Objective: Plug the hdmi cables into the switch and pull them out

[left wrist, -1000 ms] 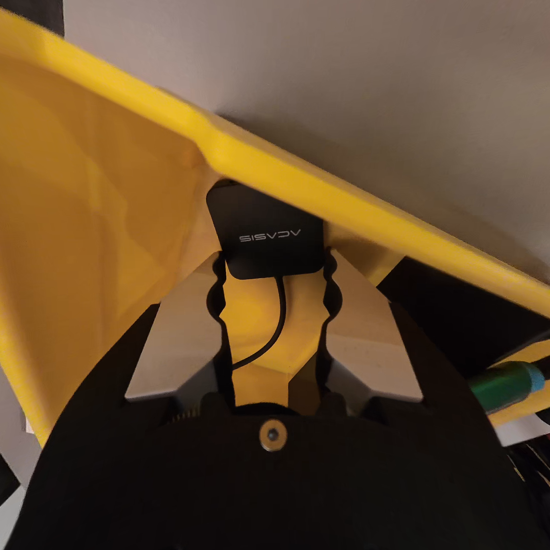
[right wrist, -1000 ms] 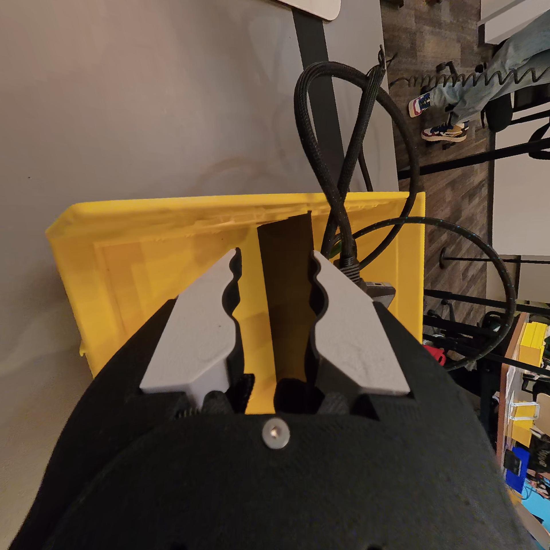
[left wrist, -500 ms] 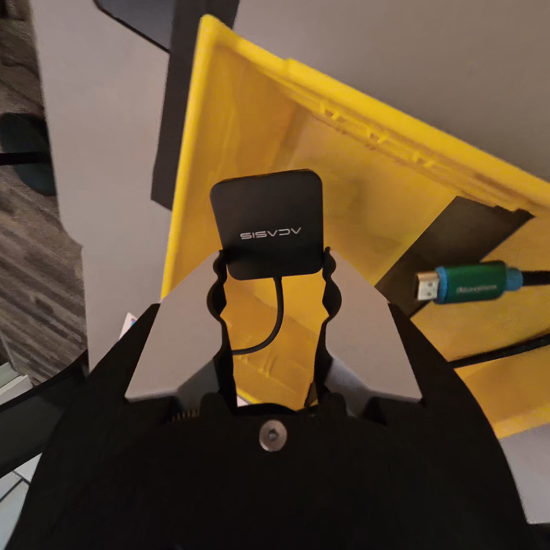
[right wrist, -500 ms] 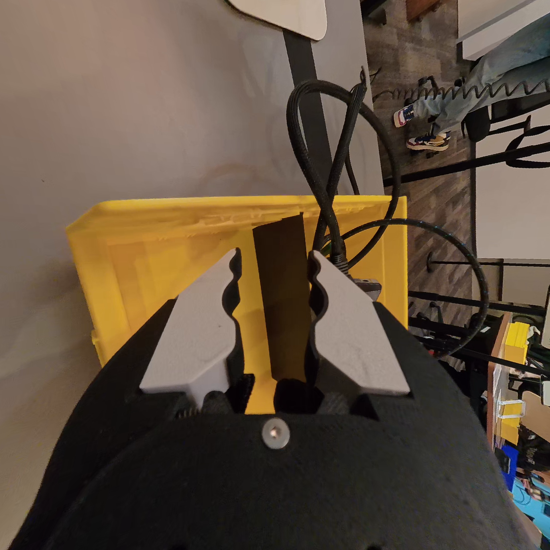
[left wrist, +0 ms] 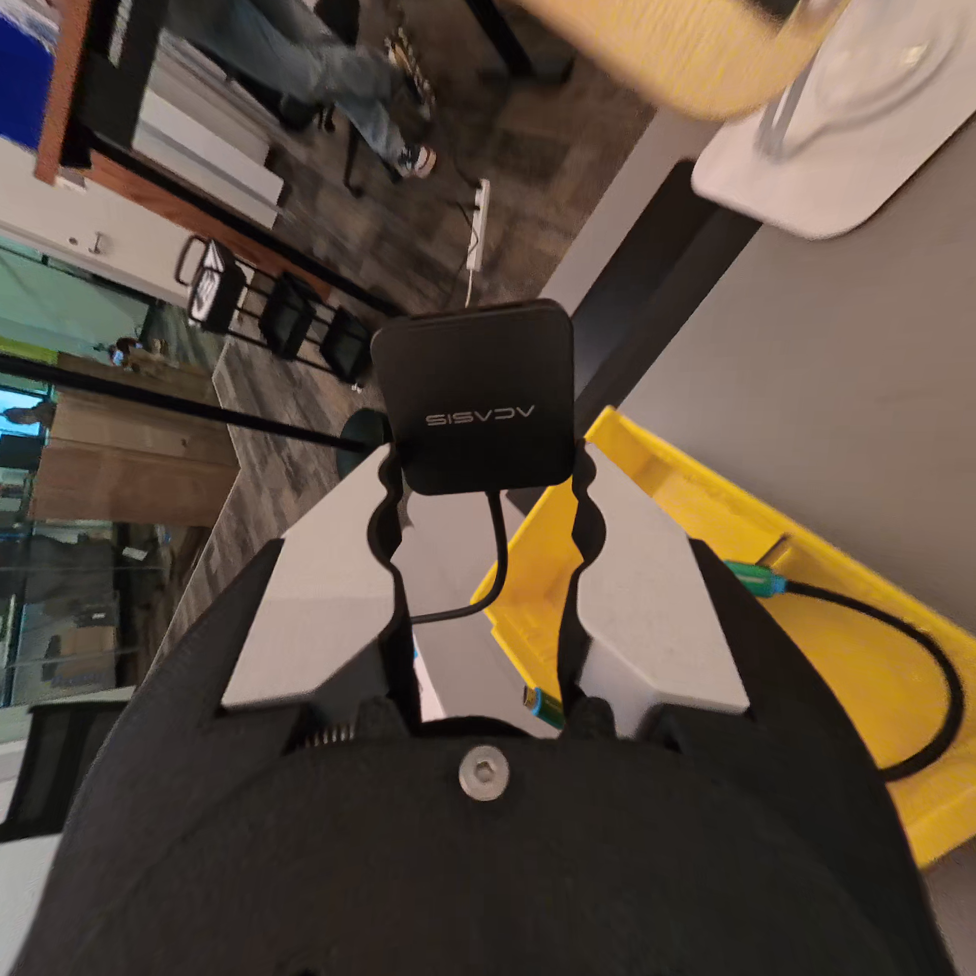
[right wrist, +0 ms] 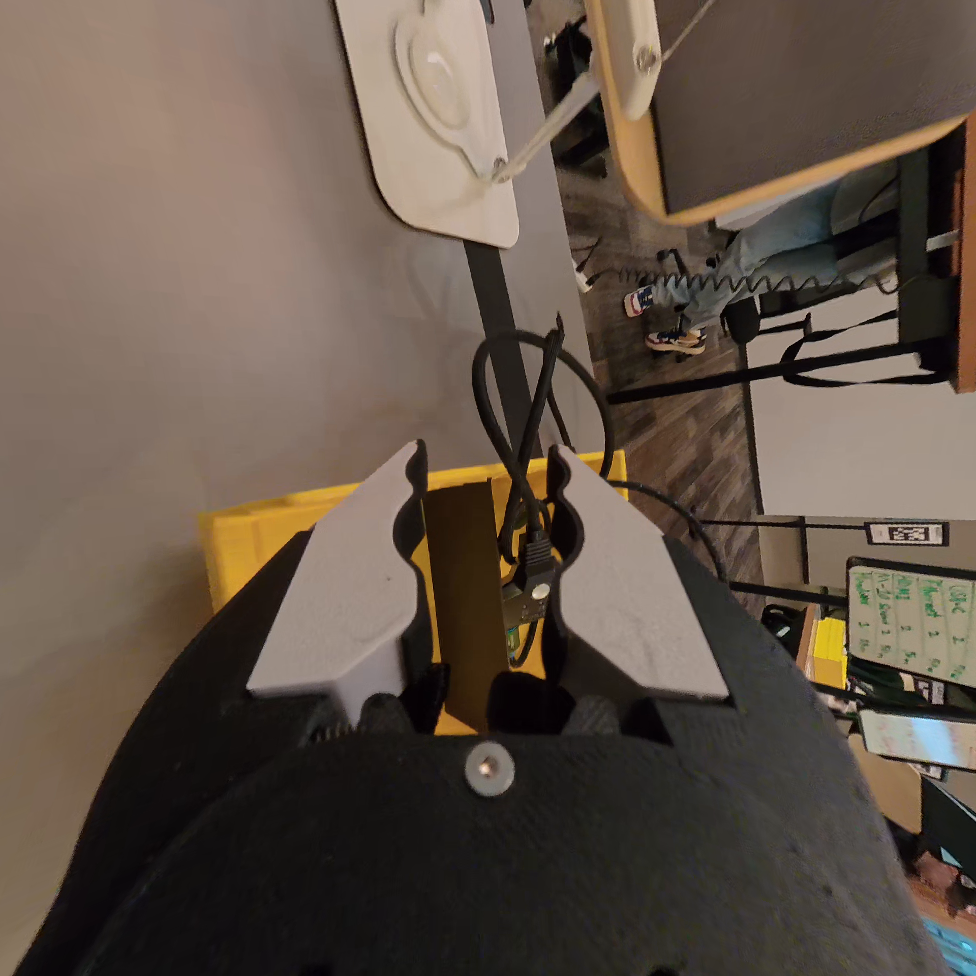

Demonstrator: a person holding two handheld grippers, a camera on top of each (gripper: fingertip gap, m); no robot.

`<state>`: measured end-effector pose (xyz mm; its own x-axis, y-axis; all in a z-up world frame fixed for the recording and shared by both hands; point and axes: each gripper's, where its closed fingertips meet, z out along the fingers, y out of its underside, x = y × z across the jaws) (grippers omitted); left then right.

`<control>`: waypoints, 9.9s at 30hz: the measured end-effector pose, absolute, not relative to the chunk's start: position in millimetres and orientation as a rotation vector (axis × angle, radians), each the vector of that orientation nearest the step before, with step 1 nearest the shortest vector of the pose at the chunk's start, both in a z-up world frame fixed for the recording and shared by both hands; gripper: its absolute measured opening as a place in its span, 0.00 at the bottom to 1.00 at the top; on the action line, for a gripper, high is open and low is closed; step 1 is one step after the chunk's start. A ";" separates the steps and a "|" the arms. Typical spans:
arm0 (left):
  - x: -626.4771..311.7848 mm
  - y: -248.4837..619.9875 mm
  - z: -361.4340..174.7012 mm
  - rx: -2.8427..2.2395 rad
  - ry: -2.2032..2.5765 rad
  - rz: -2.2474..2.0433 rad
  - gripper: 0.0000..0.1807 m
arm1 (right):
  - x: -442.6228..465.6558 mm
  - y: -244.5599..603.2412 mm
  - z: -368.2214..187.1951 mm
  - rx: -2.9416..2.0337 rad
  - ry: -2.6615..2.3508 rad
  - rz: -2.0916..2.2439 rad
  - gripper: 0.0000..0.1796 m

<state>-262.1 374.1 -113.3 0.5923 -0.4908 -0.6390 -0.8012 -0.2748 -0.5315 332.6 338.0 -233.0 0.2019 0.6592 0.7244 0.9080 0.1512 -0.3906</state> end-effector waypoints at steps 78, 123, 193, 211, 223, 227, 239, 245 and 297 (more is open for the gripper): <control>-240.2 279.3 -308.4 -2.390 0.089 -0.638 0.25 | 240.5 253.7 -276.5 -1.425 -1.641 0.001 0.25; -23.3 207.7 -156.7 -2.006 1.493 -0.133 0.02 | 226.3 234.2 -281.8 -1.381 -1.674 0.051 0.25; 99.6 174.4 -336.5 -1.550 1.659 0.144 0.23 | 92.6 157.2 -328.5 -1.943 -1.364 1.564 0.35; 97.5 174.6 -322.5 -1.598 1.548 -0.163 0.06 | 109.9 171.8 -310.9 -1.426 -1.723 0.821 0.30; 102.0 171.2 -309.8 -1.598 1.497 -0.298 0.08 | 102.1 169.3 -306.4 -1.252 -1.797 0.583 0.06; 97.1 181.9 -304.0 -1.599 1.461 -0.190 0.20 | 110.9 180.5 -313.0 -1.314 -1.819 0.466 0.06; 108.7 181.3 -280.7 -1.512 1.514 -0.036 0.06 | 109.8 184.9 -280.3 -1.188 -1.752 0.346 0.22; 111.0 172.7 -243.5 -1.461 1.347 -0.363 0.06 | 112.7 185.1 -269.3 -1.170 -1.635 0.628 0.30; 117.0 125.6 -250.1 -0.928 2.048 0.011 0.06 | 92.6 105.9 -290.6 -0.742 -2.458 0.909 0.44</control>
